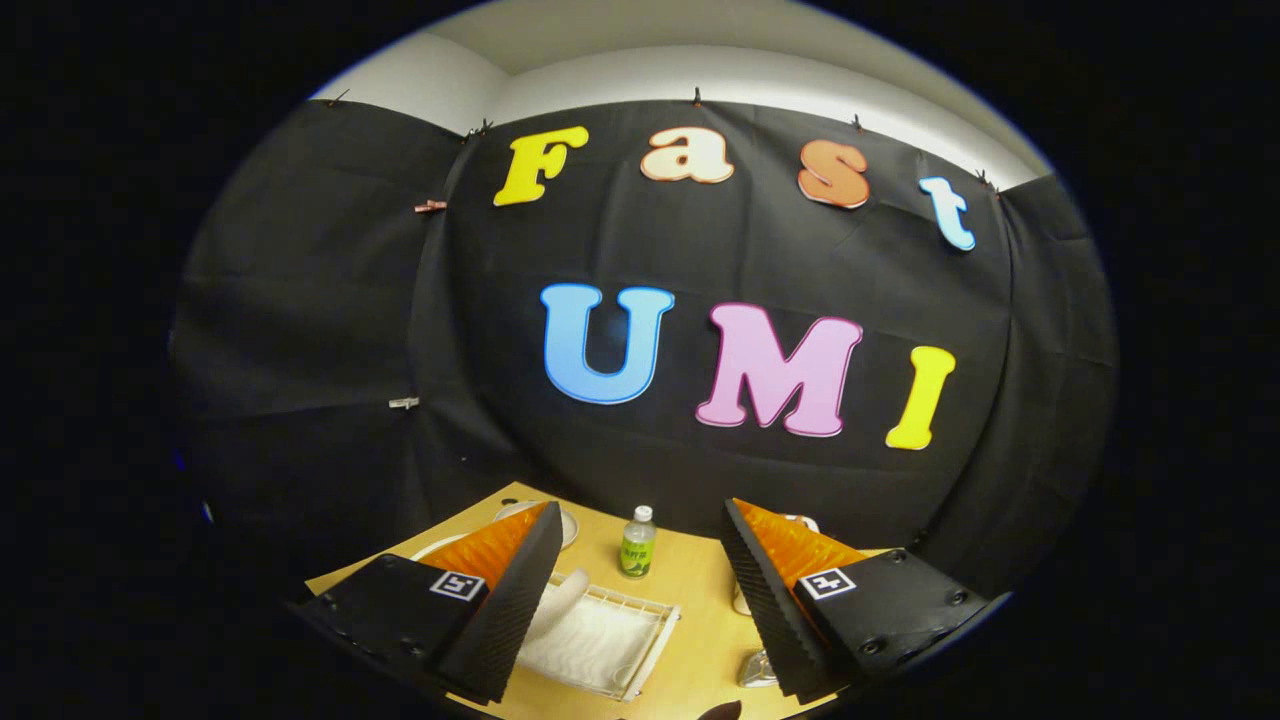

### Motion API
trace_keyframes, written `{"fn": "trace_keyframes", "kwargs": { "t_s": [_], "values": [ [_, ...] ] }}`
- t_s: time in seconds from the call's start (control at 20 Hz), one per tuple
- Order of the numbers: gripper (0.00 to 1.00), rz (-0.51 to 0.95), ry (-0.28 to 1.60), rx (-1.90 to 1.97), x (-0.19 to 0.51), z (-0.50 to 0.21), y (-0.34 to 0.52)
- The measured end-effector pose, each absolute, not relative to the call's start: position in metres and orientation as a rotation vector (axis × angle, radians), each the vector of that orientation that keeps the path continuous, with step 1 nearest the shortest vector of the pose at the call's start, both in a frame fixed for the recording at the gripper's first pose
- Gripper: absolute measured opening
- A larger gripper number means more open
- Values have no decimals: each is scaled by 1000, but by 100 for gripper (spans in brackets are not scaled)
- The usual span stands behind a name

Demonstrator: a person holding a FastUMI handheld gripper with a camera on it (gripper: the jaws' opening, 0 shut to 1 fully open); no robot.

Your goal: Take the plate from the dish rack, then take the spoon from the basket and place it into the plate.

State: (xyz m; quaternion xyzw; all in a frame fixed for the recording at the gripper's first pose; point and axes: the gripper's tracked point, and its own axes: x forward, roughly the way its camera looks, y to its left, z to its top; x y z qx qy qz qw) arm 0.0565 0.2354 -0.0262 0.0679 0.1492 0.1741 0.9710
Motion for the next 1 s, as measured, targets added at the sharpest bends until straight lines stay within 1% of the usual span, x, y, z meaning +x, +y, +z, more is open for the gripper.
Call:
{"fn": "trace_keyframes", "kwargs": {
  "t_s": [0.25, 0.55, 0.85, 1.0],
  "values": [
    [98, 389, 473, 177, 74, -78, 297],
    [98, 340, 631, 157, 95, -143, 332],
    [98, 284, 796, 134, 93, -203, 355],
    [98, 220, 869, 106, 91, -239, 354]
  ]
}}
